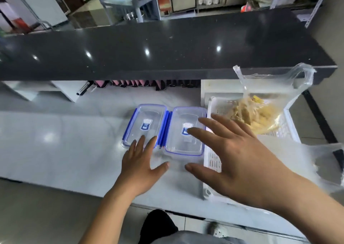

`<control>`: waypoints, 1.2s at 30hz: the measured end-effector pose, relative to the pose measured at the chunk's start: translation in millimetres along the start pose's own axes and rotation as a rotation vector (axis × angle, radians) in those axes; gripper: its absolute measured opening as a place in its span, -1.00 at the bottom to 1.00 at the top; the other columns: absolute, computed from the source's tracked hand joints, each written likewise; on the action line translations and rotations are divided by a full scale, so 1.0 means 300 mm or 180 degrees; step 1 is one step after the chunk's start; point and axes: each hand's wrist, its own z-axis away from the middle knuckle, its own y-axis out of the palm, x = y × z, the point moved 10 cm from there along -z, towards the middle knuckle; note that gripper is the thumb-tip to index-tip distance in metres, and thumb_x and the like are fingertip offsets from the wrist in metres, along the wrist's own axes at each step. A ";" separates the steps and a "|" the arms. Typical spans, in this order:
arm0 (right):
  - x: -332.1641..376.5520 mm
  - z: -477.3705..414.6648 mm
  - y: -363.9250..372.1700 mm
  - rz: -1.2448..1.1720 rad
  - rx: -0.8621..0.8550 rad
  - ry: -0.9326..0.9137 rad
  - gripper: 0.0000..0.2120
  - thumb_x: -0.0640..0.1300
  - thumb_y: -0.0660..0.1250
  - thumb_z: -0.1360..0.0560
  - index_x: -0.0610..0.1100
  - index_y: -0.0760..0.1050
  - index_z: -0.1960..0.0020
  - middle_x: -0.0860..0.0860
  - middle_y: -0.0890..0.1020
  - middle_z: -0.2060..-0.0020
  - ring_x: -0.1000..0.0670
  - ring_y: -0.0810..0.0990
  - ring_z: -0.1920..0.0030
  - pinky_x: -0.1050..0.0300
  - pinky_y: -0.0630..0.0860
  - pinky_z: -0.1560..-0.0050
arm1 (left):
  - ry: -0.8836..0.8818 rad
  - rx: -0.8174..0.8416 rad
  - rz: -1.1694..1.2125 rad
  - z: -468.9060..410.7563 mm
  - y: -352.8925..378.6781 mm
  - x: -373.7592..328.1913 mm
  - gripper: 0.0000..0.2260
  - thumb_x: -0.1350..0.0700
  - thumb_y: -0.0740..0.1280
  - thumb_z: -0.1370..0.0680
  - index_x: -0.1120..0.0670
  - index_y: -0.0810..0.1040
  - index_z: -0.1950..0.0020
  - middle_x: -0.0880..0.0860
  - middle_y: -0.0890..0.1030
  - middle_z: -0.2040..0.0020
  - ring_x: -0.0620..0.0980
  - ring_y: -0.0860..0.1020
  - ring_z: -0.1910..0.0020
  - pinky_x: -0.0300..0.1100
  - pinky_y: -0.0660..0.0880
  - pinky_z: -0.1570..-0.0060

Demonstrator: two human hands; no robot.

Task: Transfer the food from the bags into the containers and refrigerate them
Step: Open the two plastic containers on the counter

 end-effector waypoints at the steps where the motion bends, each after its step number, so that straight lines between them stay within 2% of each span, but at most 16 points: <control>1: 0.032 -0.020 0.038 -0.0067 0.0086 0.0010 -0.31 0.43 0.03 -0.47 0.13 0.32 -0.49 0.00 0.38 -0.49 -0.13 0.22 -0.54 -0.18 0.21 -0.48 | -0.0021 0.0039 -0.0054 -0.014 -0.001 0.044 -0.18 -0.43 0.19 -0.48 -0.23 -0.13 -0.60 -0.05 -0.18 -0.64 0.01 -0.19 -0.61 -0.02 -0.08 -0.56; 4: 0.111 -0.100 0.193 -0.0213 0.0471 0.0177 -0.23 0.45 -0.09 -0.40 0.18 0.15 -0.54 0.09 0.21 -0.57 -0.04 0.01 -0.60 -0.09 0.05 -0.55 | 0.0024 0.0131 -0.0104 -0.081 0.002 0.164 -0.19 -0.36 0.24 -0.51 -0.22 -0.18 -0.59 -0.04 -0.21 -0.64 0.04 -0.21 -0.61 0.01 -0.08 -0.56; 7: 0.141 -0.202 0.387 -0.0238 0.0709 0.0558 -0.15 0.47 -0.19 -0.32 0.20 0.06 -0.56 0.10 0.11 -0.59 -0.03 -0.09 -0.60 -0.09 -0.02 -0.55 | 0.0152 0.0315 -0.0105 -0.165 0.015 0.280 -0.15 -0.35 0.28 -0.50 -0.22 -0.18 -0.59 -0.03 -0.21 -0.64 0.06 -0.20 -0.61 0.01 -0.08 -0.54; 10: 0.145 -0.273 0.563 -0.0188 0.0822 0.0994 -0.17 0.48 -0.13 -0.38 0.19 -0.04 -0.59 0.06 0.04 -0.61 -0.07 -0.18 -0.60 -0.18 -0.08 -0.56 | 0.0380 0.0444 0.0047 -0.226 0.015 0.356 -0.15 -0.32 0.33 -0.49 -0.22 -0.14 -0.59 -0.03 -0.17 -0.64 0.08 -0.17 -0.61 -0.01 -0.05 -0.53; 14: 0.178 -0.355 0.712 0.0166 0.0891 0.1383 -0.25 0.38 0.05 -0.55 0.16 -0.17 -0.60 0.03 -0.08 -0.62 -0.10 -0.32 -0.58 -0.27 -0.25 -0.54 | 0.0702 0.0615 0.0077 -0.294 0.022 0.433 -0.17 -0.27 0.32 -0.52 -0.19 -0.14 -0.60 -0.06 -0.19 -0.64 0.08 -0.17 -0.61 -0.03 -0.06 -0.54; 17: 0.212 -0.383 0.785 0.0486 0.0911 0.1676 -0.21 0.42 -0.03 -0.51 0.13 -0.21 -0.60 0.02 -0.18 -0.62 -0.12 -0.37 -0.57 -0.30 -0.28 -0.52 | 0.1064 0.0736 -0.0228 -0.304 0.050 0.465 -0.18 -0.27 0.26 -0.55 -0.18 -0.24 -0.60 -0.07 -0.31 -0.61 0.10 -0.21 -0.61 0.03 -0.10 -0.55; 20: 0.229 -0.368 0.834 0.0546 0.0786 0.1893 -0.14 0.47 -0.16 -0.40 0.14 -0.28 -0.59 0.04 -0.26 -0.60 -0.11 -0.40 -0.55 -0.25 -0.28 -0.53 | 0.1386 0.0703 -0.0458 -0.296 0.067 0.486 -0.14 -0.26 0.24 -0.57 -0.15 -0.36 -0.58 -0.04 -0.41 -0.58 0.12 -0.23 -0.61 0.09 -0.14 -0.55; 23: 0.242 -0.342 0.851 0.0391 0.0599 0.1985 -0.15 0.47 -0.20 -0.36 0.21 -0.26 -0.58 0.11 -0.24 -0.60 -0.06 -0.41 -0.55 -0.23 -0.29 -0.53 | 0.1605 0.0649 -0.0494 -0.285 0.072 0.512 -0.13 -0.28 0.22 -0.57 -0.13 -0.39 -0.57 -0.03 -0.45 -0.57 0.12 -0.23 -0.61 0.09 -0.16 -0.54; 28: 0.364 -0.309 0.886 0.0192 0.0491 0.1881 -0.24 0.43 -0.04 -0.47 0.24 -0.15 -0.59 0.14 -0.20 -0.60 -0.04 -0.41 -0.55 -0.22 -0.26 -0.54 | 0.1668 0.0718 -0.0432 -0.208 0.063 0.626 -0.12 -0.32 0.18 -0.56 -0.13 -0.43 -0.55 -0.04 -0.50 -0.54 0.09 -0.28 -0.60 0.08 -0.16 -0.56; 33: 0.505 -0.261 0.943 -0.0199 0.0441 0.1852 -0.29 0.42 -0.08 -0.46 0.27 -0.07 -0.57 0.20 -0.22 -0.59 0.04 -0.42 -0.55 -0.16 -0.23 -0.56 | 0.1647 0.0858 -0.0364 -0.084 0.050 0.762 -0.11 -0.32 0.18 -0.56 -0.17 -0.50 -0.51 -0.07 -0.58 -0.49 0.04 -0.33 -0.58 0.01 -0.16 -0.56; 36: 0.549 -0.248 0.924 -0.0675 0.0203 0.1844 -0.36 0.42 0.04 -0.47 0.33 0.10 -0.52 0.26 -0.07 -0.58 0.13 -0.29 -0.57 -0.07 -0.14 -0.56 | 0.1674 0.0946 0.0159 -0.035 0.029 0.818 -0.14 -0.27 0.28 -0.55 -0.27 -0.36 -0.54 -0.20 -0.49 -0.51 -0.14 -0.33 -0.56 -0.15 -0.11 -0.55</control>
